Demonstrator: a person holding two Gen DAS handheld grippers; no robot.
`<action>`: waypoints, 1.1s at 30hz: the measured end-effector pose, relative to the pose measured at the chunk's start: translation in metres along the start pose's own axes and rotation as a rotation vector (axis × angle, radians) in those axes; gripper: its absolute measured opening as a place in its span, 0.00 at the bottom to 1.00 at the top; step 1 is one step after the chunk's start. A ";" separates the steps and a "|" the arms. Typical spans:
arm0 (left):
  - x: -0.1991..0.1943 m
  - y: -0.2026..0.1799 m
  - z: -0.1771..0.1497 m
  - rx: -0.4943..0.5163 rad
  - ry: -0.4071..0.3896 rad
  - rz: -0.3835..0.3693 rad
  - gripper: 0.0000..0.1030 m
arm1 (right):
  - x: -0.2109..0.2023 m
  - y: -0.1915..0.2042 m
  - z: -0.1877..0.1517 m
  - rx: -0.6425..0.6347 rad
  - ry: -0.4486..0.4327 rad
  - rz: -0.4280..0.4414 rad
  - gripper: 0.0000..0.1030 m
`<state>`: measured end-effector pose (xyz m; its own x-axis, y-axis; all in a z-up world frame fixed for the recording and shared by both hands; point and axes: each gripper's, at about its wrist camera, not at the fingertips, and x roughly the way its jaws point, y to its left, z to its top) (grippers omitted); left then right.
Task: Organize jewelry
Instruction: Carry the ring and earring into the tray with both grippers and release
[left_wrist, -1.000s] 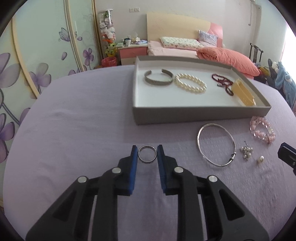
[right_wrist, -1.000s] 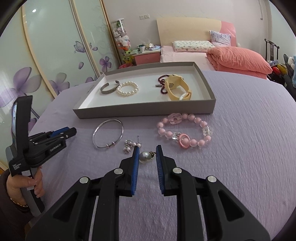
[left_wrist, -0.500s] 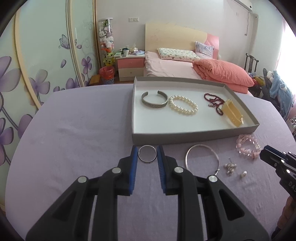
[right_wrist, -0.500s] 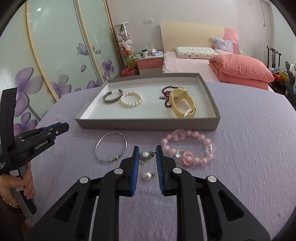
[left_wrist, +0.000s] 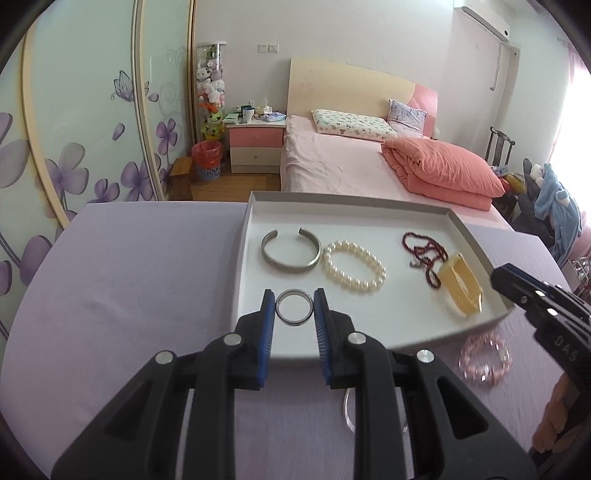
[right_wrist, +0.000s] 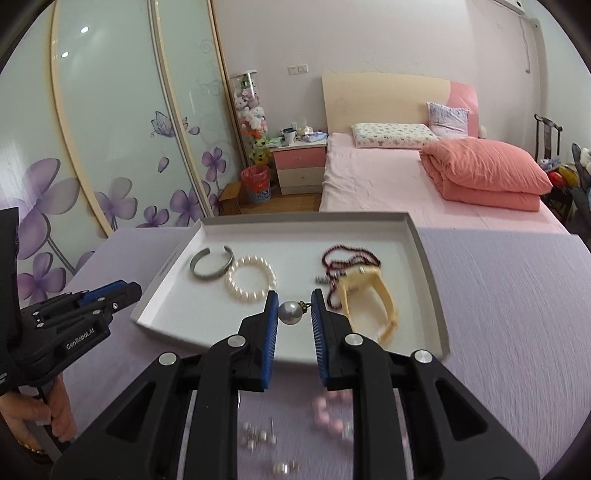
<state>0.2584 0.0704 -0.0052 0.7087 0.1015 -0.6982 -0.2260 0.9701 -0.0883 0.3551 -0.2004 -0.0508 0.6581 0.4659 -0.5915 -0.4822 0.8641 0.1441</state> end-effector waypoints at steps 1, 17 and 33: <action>0.005 -0.001 0.004 -0.004 0.001 -0.003 0.21 | 0.007 0.000 0.002 -0.003 0.005 -0.001 0.19; 0.051 -0.019 0.025 0.016 0.036 -0.020 0.21 | 0.058 -0.007 0.004 0.002 0.094 0.021 0.22; 0.072 -0.028 0.022 0.025 0.080 -0.041 0.21 | 0.030 -0.044 0.006 0.091 0.032 -0.013 0.44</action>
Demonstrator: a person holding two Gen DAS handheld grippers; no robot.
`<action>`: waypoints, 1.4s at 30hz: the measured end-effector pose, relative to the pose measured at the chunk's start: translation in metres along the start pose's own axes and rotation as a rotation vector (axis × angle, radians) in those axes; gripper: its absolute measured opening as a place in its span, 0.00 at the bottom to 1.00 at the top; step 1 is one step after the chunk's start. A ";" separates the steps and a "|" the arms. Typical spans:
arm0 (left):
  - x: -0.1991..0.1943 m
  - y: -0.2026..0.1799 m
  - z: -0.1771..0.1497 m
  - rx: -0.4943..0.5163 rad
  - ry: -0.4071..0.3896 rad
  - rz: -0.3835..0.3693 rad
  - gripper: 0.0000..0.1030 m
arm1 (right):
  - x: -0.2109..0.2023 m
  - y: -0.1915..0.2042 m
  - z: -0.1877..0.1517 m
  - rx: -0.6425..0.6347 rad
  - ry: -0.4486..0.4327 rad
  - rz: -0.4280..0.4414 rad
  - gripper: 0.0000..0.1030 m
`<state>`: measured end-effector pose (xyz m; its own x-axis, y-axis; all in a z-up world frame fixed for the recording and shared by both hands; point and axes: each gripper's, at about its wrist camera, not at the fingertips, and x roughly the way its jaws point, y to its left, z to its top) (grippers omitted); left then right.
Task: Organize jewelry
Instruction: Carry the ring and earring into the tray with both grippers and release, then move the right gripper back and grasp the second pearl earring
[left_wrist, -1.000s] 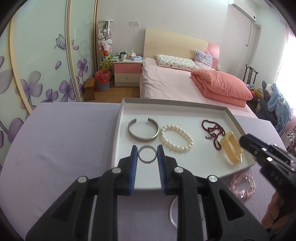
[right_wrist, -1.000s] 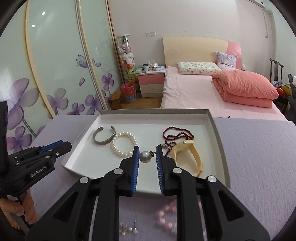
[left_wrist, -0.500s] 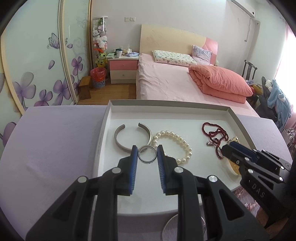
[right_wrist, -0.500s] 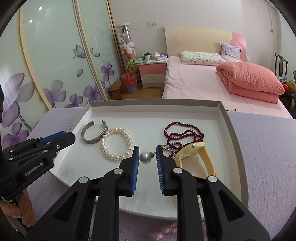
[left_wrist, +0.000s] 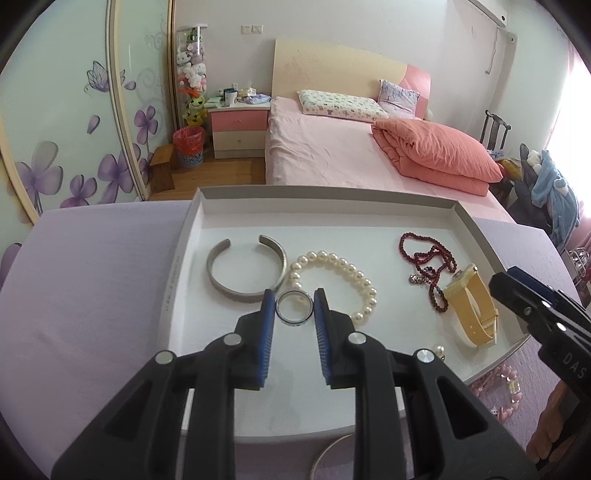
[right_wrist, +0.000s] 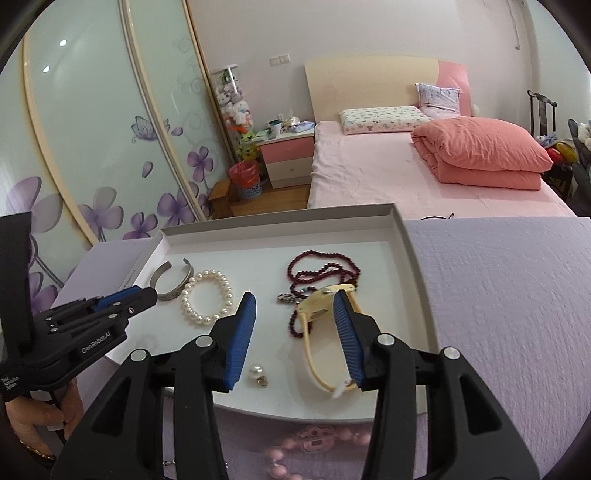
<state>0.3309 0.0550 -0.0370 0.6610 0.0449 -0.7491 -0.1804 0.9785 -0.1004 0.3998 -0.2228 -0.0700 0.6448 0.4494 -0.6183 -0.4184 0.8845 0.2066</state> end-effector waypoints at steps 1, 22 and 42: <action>0.001 0.000 0.000 -0.006 0.007 -0.004 0.22 | -0.001 -0.002 -0.001 0.002 -0.002 -0.001 0.44; -0.067 0.038 -0.049 -0.032 -0.023 0.045 0.53 | -0.069 -0.029 -0.043 0.045 -0.022 -0.024 0.44; -0.103 0.049 -0.092 -0.056 -0.026 0.051 0.65 | -0.073 0.016 -0.112 -0.017 0.114 0.047 0.44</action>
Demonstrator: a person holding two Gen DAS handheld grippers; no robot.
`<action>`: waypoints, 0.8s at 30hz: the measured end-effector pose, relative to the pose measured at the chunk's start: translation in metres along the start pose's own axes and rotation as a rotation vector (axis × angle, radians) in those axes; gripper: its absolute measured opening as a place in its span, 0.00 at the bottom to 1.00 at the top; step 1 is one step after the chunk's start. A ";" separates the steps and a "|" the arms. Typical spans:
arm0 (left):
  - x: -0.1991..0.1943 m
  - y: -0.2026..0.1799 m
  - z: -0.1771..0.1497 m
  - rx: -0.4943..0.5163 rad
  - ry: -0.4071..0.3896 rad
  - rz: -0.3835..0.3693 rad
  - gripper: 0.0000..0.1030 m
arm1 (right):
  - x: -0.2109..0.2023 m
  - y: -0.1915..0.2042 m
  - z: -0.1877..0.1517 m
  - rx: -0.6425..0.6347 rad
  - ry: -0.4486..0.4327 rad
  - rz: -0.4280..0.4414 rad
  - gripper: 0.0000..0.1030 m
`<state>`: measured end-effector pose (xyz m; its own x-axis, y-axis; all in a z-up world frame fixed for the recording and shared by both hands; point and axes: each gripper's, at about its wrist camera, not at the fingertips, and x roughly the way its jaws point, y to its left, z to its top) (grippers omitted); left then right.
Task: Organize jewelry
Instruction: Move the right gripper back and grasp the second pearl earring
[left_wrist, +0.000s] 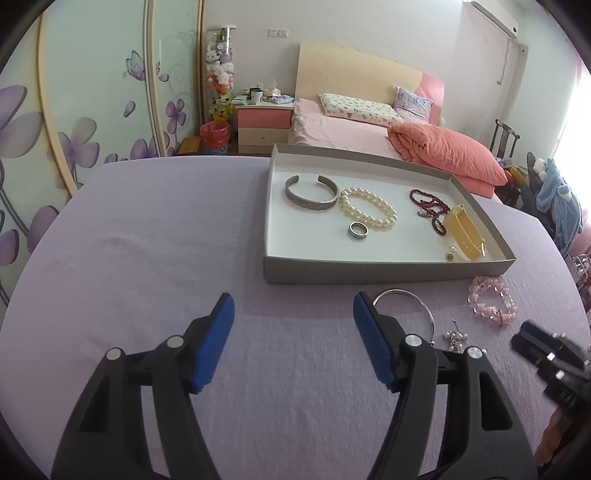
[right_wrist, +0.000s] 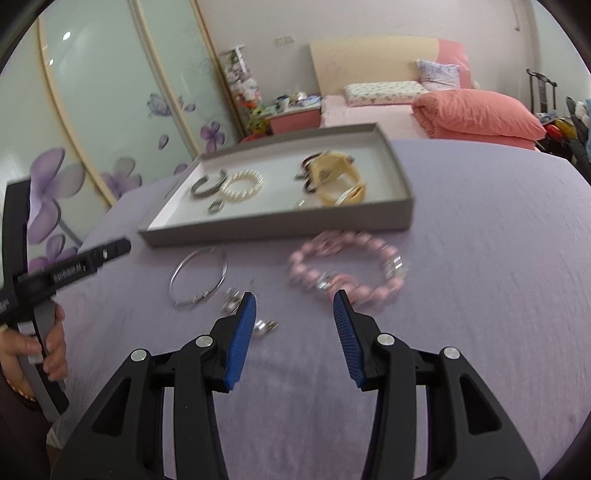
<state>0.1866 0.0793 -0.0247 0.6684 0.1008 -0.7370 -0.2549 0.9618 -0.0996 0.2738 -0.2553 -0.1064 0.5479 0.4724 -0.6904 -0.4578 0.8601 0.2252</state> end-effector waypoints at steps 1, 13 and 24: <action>-0.002 0.002 0.000 -0.005 -0.002 0.000 0.65 | 0.003 0.005 -0.002 -0.015 0.015 -0.005 0.44; -0.009 0.010 -0.005 -0.014 0.002 0.003 0.65 | 0.025 0.028 -0.010 -0.110 0.089 -0.077 0.28; 0.007 -0.017 -0.013 0.027 0.045 -0.032 0.73 | 0.017 0.015 -0.009 -0.066 0.079 -0.087 0.15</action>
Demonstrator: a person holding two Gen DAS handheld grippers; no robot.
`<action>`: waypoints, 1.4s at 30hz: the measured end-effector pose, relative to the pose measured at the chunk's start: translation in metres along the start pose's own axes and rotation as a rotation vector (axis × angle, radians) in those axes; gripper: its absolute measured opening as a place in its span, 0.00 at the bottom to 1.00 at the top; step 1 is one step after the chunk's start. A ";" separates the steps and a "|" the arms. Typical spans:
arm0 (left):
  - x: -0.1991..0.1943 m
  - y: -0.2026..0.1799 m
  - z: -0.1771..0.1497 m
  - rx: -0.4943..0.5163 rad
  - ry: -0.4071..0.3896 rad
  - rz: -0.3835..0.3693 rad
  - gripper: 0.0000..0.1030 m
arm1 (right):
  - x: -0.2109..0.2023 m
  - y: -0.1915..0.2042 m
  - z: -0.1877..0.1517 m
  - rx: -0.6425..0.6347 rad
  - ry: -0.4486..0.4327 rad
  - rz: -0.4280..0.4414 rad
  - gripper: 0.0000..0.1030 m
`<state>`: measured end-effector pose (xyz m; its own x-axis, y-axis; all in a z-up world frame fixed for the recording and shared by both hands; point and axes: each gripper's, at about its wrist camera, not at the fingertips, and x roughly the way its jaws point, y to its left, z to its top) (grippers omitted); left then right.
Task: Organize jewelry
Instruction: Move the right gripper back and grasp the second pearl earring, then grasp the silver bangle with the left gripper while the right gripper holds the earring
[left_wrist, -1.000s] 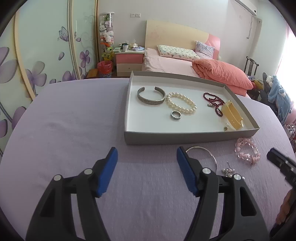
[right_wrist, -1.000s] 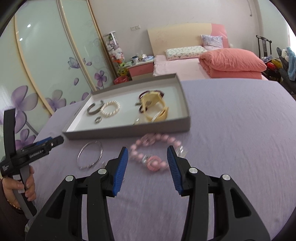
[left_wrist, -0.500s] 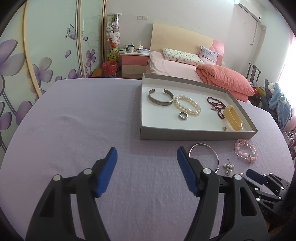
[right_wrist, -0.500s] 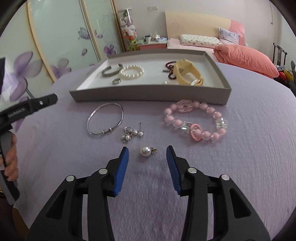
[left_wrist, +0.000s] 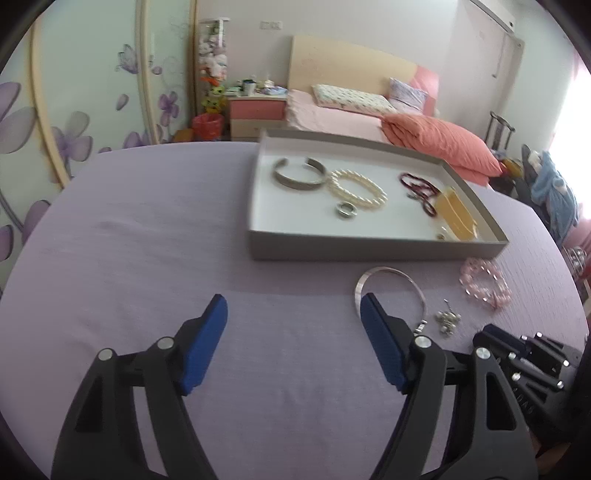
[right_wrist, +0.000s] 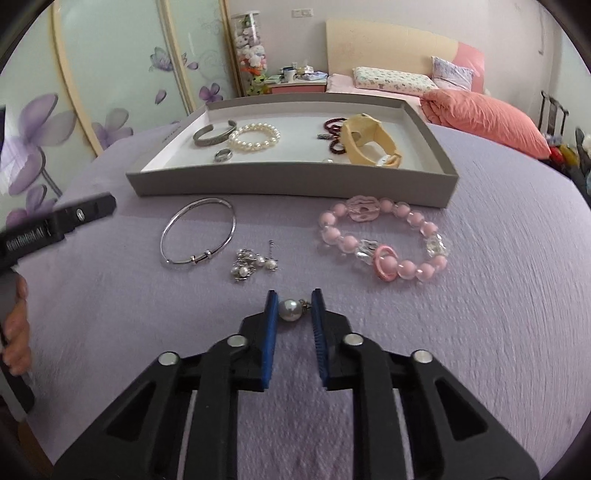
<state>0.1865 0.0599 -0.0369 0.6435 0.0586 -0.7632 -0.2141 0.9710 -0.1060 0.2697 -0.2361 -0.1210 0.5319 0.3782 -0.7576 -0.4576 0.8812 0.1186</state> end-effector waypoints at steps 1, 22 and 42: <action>0.003 -0.007 0.000 0.012 0.008 -0.005 0.73 | -0.002 -0.004 0.001 0.012 -0.004 0.004 0.15; 0.068 -0.076 0.009 0.091 0.103 0.064 0.80 | -0.016 -0.032 0.008 0.072 -0.043 0.008 0.15; 0.056 -0.071 0.016 0.026 0.061 -0.003 0.79 | -0.015 -0.030 0.011 0.069 -0.053 0.025 0.15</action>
<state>0.2497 -0.0022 -0.0613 0.5979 0.0418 -0.8005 -0.1924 0.9769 -0.0927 0.2833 -0.2652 -0.1057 0.5586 0.4131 -0.7192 -0.4220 0.8881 0.1823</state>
